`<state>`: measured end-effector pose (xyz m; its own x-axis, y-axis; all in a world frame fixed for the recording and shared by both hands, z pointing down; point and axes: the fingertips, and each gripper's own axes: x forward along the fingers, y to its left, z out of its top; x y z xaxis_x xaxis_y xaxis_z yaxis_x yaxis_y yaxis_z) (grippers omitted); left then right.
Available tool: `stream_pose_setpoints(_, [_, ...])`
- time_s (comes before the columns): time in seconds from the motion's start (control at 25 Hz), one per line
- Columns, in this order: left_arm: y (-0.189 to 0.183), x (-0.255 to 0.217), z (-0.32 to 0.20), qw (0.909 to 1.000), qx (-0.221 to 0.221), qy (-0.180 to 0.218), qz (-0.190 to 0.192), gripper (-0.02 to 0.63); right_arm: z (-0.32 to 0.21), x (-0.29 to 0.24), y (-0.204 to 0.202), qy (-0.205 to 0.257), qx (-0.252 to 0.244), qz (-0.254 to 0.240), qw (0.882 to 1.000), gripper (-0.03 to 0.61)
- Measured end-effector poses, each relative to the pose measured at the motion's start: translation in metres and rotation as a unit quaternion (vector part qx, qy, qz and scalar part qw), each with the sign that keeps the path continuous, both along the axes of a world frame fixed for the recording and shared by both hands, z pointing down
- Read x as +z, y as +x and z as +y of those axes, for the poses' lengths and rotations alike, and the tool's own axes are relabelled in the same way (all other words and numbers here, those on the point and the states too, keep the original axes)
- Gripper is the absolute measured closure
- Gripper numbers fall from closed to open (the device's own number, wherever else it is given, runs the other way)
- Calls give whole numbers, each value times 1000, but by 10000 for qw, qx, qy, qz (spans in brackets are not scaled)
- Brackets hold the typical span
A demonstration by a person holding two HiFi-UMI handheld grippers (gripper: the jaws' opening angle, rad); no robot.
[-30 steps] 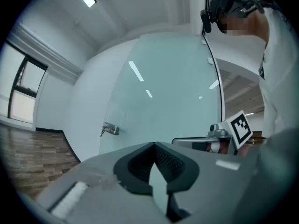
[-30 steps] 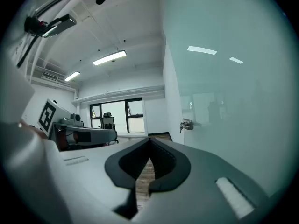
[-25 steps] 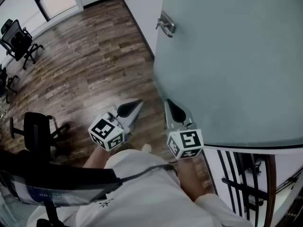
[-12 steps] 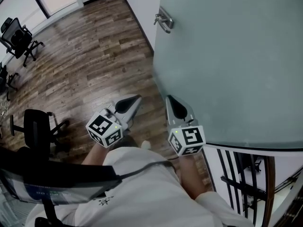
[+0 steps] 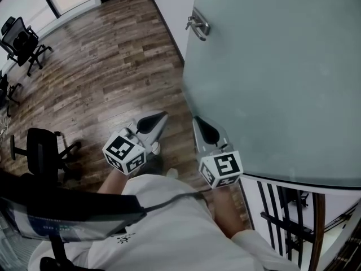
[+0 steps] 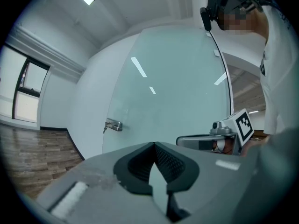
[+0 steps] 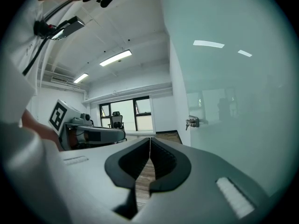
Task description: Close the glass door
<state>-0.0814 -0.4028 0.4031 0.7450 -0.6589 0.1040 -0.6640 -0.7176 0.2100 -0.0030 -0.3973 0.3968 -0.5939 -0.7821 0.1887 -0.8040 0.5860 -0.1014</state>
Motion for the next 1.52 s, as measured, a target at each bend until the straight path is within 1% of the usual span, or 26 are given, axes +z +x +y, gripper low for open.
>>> stream_pose_setpoints(0.24, [2, 11, -7, 9998, 178, -8, 23, 607, -5, 9, 11, 28, 297, 84, 9995, 568])
stream_pose_setpoints(0.36, [6, 11, -13, 9993, 366, 49, 15, 607, -10, 9, 18, 94, 549, 117, 9984, 568])
stream_pose_setpoints(0.68, [32, 4, -23, 9955, 900, 268, 148, 607, -17, 8, 48, 163, 1096, 251, 9935, 568])
stream_pose_setpoints(1.0, [27, 4, -32, 9948, 951, 362, -18, 607, -29, 11, 63, 201, 1437, 241, 9891, 568])
stream_pose_setpoints(1.12, [25, 0, -37, 9939, 1009, 444, -60, 607, -36, 8, 69, 288, 1570, 206, 9870, 568])
stream_pose_setpoints(1.32, [19, 4, -28, 9941, 1021, 320, -155, 607, -26, 11, 72, 194, 1644, 159, 9861, 568])
stream_pose_setpoints(1.44, [19, 0, -34, 9933, 1070, 402, -168, 607, -31, 9, 77, 268, 1743, 108, 9843, 568])
stream_pose_setpoints(1.52, [17, 0, -34, 9935, 1061, 387, -167, 607, -30, 8, 77, 276, 1756, 82, 9840, 568])
